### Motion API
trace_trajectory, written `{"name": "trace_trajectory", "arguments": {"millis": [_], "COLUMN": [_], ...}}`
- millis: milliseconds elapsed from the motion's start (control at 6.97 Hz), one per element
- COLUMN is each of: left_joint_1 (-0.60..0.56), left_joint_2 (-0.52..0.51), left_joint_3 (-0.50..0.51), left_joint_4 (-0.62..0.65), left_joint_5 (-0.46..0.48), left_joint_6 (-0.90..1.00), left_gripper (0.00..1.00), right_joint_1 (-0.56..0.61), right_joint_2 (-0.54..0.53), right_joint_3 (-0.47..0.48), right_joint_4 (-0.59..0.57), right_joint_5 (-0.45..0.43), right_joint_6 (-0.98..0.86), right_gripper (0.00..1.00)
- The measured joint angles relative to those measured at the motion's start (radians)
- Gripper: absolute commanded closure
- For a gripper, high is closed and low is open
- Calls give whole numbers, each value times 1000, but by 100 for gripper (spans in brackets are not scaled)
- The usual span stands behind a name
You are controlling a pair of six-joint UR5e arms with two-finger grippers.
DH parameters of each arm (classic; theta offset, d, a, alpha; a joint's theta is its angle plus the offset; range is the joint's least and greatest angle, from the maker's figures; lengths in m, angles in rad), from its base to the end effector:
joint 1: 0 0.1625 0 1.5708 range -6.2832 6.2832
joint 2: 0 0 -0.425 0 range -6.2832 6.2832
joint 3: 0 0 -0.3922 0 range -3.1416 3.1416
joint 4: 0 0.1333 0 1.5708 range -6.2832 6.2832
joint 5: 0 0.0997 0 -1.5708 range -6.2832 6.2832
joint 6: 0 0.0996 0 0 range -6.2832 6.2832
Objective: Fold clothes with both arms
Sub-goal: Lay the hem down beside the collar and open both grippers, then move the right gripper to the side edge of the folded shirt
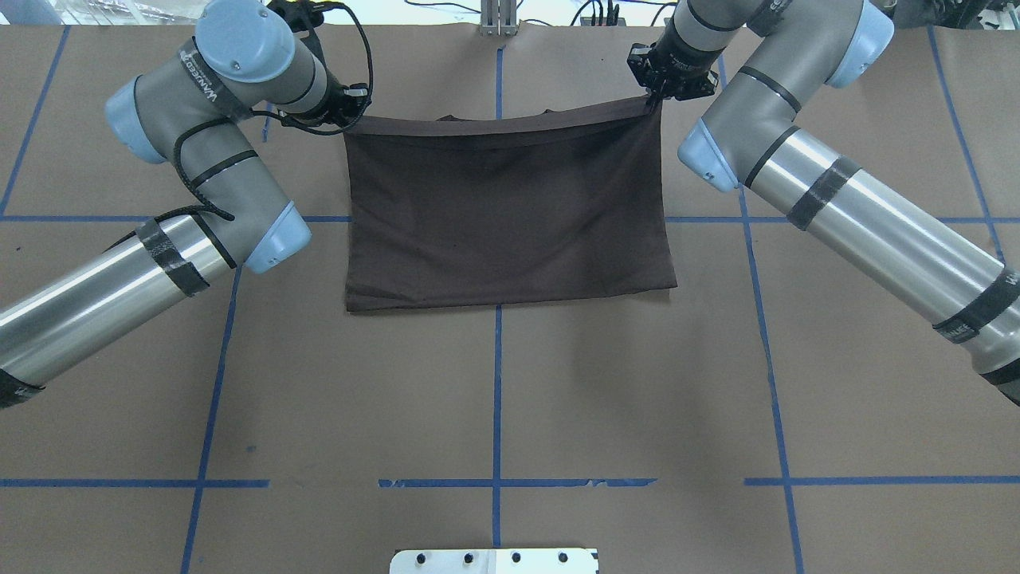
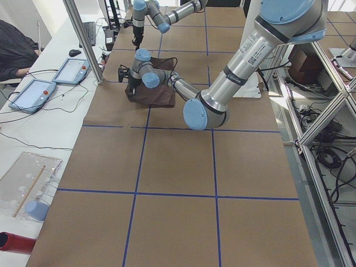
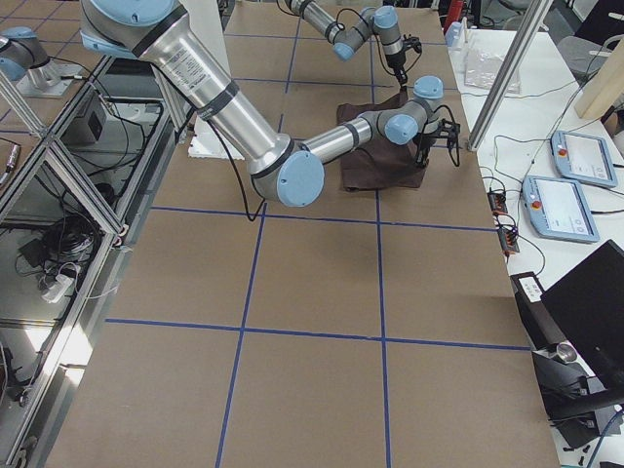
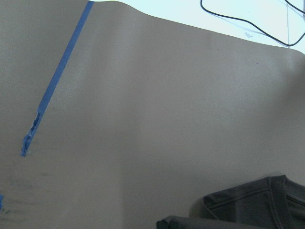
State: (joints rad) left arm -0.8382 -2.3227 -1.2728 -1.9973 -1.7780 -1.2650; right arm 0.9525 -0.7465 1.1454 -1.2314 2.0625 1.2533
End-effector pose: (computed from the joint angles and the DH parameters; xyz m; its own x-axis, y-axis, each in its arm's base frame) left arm 0.4387 -0.6564 0.2861 0.5933 -0.2189 -0.7747 0.4644 0.8791 0.1072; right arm -0.3970 -0.7070 0.2966 0.5741 0.3322 0.7484 -0.3736 0.9196 -0.1216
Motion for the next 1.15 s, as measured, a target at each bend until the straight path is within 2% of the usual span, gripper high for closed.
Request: {"name": "trace_trajectory", "arguments": {"millis": [143, 287, 430, 574, 861, 1148], "left_joint_1": [1, 3, 5, 6, 7, 7], "left_joint_2": [-10, -16, -19, -20, -27, -39], "left_joint_3": [2, 2, 3, 3, 15, 17], "left_joint_4": [-1, -1, -1, -1, -1, -1], "left_joint_5": [0, 0, 1, 1, 4, 4], "left_joint_6": [-9, -21, -36, -55, -64, -70], "left_gripper": [100, 77, 11, 0, 0, 0], "right_joint_1": [-2, -7, -13, -18, -24, -62], "right_joint_2": [2, 2, -5, -26, -70, -172], "right_joint_3": [1, 4, 6, 7, 24, 159], "right_joint_4": [0, 1, 17, 68, 150, 154], "right_joint_5": [1, 2, 1, 2, 11, 12], "right_joint_6": [0, 0, 0, -1, -8, 16], "right_gripper": [100, 60, 1, 0, 0, 0]}}
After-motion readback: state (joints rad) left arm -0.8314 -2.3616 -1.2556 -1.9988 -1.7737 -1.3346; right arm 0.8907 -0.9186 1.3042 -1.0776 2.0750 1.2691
